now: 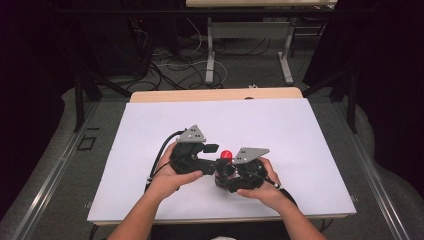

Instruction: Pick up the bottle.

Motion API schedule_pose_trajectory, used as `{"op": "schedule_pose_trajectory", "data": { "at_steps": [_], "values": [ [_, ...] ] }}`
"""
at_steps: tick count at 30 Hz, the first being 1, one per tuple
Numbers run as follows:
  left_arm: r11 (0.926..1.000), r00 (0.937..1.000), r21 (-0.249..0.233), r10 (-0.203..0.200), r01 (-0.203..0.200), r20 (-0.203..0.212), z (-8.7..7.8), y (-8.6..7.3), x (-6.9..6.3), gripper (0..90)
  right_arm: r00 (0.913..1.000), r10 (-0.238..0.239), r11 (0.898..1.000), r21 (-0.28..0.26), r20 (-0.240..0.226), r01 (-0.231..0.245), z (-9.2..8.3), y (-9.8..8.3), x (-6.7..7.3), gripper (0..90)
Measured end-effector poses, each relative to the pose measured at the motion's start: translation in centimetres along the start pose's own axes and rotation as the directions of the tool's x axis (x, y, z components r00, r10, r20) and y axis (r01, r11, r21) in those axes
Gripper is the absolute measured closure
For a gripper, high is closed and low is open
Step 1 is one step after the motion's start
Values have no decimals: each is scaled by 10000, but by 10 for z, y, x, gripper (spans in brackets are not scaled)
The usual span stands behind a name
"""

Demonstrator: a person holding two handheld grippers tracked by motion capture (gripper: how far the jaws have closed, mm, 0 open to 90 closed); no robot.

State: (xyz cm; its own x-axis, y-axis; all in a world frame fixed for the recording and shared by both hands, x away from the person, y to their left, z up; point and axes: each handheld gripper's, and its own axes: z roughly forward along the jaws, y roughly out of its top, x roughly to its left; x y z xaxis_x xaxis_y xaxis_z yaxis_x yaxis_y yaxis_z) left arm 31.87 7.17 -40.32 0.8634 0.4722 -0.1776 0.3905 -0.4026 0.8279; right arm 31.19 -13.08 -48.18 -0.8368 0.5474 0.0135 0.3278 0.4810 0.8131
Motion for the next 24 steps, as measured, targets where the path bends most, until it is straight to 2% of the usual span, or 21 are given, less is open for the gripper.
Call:
{"op": "schedule_pose_trajectory", "data": {
  "at_steps": [2, 4, 5, 6, 7, 9, 12, 14, 15, 19, 21, 24],
  "values": [
    [9998, 9999, 170, 81, -83, 84, 2, 2, 1, 440, 10000, -37, 10000, 18, 2, 37, 0, 0, 0, 293],
    [9998, 9999, 75, 157, -157, 50, 4, 3, 1, 454, 10000, -46, 9999, 113, -73, 47, 0, 1, 1, 293],
    [9999, 9999, 91, 128, -128, 69, 5, 3, 1, 465, 10000, -18, 9999, 100, -95, 19, 0, 1, 1, 293],
    [9993, 9994, 266, 257, -263, 210, 4, 5, 1, 475, 9999, -31, 10000, 85, -105, 32, 0, 1, 2, 293],
    [9994, 9994, 184, 292, -295, 162, 6, 5, 1, 484, 10000, -58, 10000, -23, -68, 57, 0, 0, 2, 293],
    [9992, 9996, 342, 195, -202, 219, 8, 6, 0, 496, 9998, -65, 10000, -28, -184, 64, 1, 1, 3, 293],
    [9993, 9995, 285, 215, -221, 211, 11, 7, -1, 509, 9997, -51, 10000, -1, -254, 51, 1, 1, 3, 293],
    [9986, 9990, 450, 279, -295, 343, 10, 8, 0, 519, 9996, -37, 10000, -5, -281, 37, 1, 1, 4, 293],
    [9991, 9993, 325, 261, -270, 282, 11, 8, 0, 528, 9996, -22, 10000, -5, -290, 22, 0, 1, 4, 293],
    [9987, 9988, 442, 235, -254, 441, 10, 8, 0, 567, 9995, -71, 10000, -42, -301, 70, 1, 1, 3, 293],
    [9986, 9987, 451, 266, -285, 425, 8, 8, -1, 601, 9995, -71, 10000, -53, -302, 69, 1, 0, 3, 293],
    [9993, 9996, 313, 212, -218, 172, 8, 6, -2, 607, 9996, -99, 9999, -107, -280, 96, 1, 0, 4, 294]
  ]
}}
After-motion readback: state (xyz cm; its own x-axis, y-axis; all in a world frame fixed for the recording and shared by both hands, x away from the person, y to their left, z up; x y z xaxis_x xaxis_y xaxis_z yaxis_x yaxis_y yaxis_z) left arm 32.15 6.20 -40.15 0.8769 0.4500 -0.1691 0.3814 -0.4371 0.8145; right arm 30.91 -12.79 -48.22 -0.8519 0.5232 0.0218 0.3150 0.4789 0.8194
